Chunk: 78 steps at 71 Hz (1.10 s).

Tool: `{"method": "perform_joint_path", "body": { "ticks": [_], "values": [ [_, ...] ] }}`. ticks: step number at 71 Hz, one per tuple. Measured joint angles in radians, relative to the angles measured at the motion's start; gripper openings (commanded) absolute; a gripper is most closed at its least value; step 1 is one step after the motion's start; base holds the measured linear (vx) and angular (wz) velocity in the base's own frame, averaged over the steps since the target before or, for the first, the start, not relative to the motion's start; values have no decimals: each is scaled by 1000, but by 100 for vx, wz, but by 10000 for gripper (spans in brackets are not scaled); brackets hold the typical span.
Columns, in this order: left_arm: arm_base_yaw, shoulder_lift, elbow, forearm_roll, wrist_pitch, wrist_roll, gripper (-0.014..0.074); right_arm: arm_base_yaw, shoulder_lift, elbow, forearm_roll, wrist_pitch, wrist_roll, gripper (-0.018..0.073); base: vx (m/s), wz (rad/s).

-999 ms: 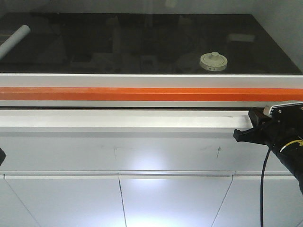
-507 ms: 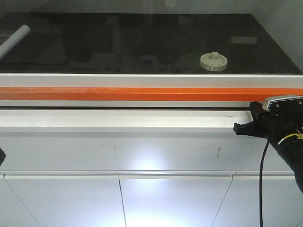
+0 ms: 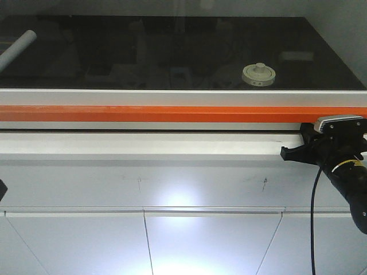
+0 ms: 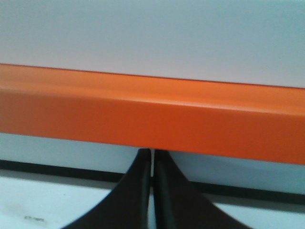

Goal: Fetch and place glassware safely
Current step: 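Move both grippers up to the orange sash handle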

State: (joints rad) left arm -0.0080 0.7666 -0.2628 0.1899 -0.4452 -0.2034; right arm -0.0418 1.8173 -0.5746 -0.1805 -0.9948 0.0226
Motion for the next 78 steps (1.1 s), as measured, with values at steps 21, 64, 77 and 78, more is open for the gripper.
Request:
{"method": "perform_joint_path", "body": {
  "ticks": [21, 64, 77, 78],
  "values": [
    [0, 34, 0, 22, 0, 13, -7, 0, 8, 0, 0, -60, 0, -3, 0, 0],
    [0, 578, -2, -39, -471, 131, -7, 0, 8, 0, 0, -67, 0, -3, 0, 0],
    [0, 729, -14, -97, -590, 155, -7, 0, 8, 0, 0, -67, 0, -3, 0, 0],
    [0, 739, -17, -98, -593, 155, -7, 0, 8, 0, 0, -67, 0, -3, 0, 0]
  ]
}}
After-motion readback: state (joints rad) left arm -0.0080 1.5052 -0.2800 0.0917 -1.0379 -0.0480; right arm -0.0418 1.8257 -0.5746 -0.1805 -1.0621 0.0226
